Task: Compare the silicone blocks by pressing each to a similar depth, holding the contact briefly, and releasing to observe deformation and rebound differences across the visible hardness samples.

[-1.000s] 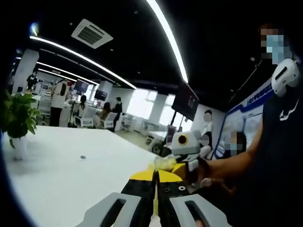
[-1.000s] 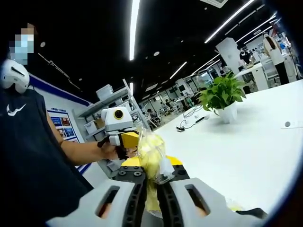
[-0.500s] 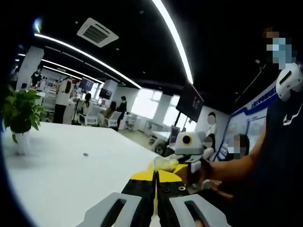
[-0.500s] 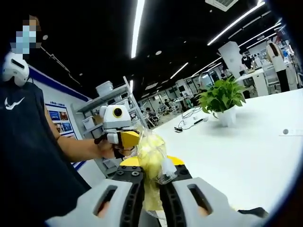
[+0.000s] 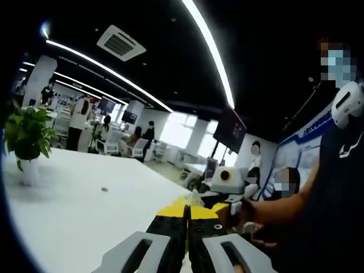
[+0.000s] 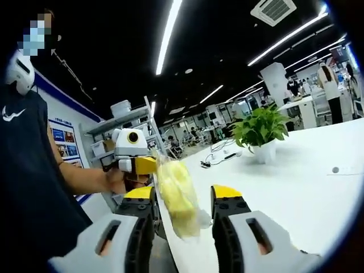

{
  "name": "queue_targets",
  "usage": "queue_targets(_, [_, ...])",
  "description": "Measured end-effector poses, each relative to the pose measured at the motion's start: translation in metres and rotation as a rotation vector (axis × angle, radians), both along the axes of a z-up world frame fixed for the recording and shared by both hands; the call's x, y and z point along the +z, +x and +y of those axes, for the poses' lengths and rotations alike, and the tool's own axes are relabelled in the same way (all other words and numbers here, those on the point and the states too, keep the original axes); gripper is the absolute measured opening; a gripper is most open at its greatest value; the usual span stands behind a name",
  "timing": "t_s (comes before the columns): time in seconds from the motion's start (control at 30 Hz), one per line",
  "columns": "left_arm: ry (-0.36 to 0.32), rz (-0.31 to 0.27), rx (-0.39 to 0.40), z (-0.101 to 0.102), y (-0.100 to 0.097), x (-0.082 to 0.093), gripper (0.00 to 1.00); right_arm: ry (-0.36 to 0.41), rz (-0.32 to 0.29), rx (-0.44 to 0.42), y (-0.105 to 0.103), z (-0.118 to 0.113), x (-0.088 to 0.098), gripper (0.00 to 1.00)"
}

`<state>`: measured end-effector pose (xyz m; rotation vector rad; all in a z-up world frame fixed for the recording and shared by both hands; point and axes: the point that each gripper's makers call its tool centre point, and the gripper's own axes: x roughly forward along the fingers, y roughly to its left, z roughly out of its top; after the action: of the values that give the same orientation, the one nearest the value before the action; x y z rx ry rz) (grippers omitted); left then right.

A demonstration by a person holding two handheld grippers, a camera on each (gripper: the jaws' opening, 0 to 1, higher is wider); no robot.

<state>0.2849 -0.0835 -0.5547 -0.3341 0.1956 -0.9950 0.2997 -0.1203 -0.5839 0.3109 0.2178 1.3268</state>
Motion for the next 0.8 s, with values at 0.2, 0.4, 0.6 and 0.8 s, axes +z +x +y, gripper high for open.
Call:
queue_targets(0.2, [0.009,-0.005,0.0,0.0,0.001,-0.001,0.0,0.001,0.007,-0.085,0.013,-0.013,-0.003,0.8])
queue_targets(0.4, [-0.005,-0.004,0.014,0.003,0.006,0.003,0.0,-0.029,0.005,-0.15,0.021,-0.031,-0.011,0.96])
queue_targets(0.6, [-0.031,0.001,0.041,0.01,0.013,0.009,0.0,-0.082,-0.017,-0.229,0.031,-0.056,-0.02,0.96])
queue_targets(0.8, [-0.031,0.003,0.065,0.017,0.022,0.009,0.0,-0.116,-0.017,-0.287,0.037,-0.079,-0.031,0.96])
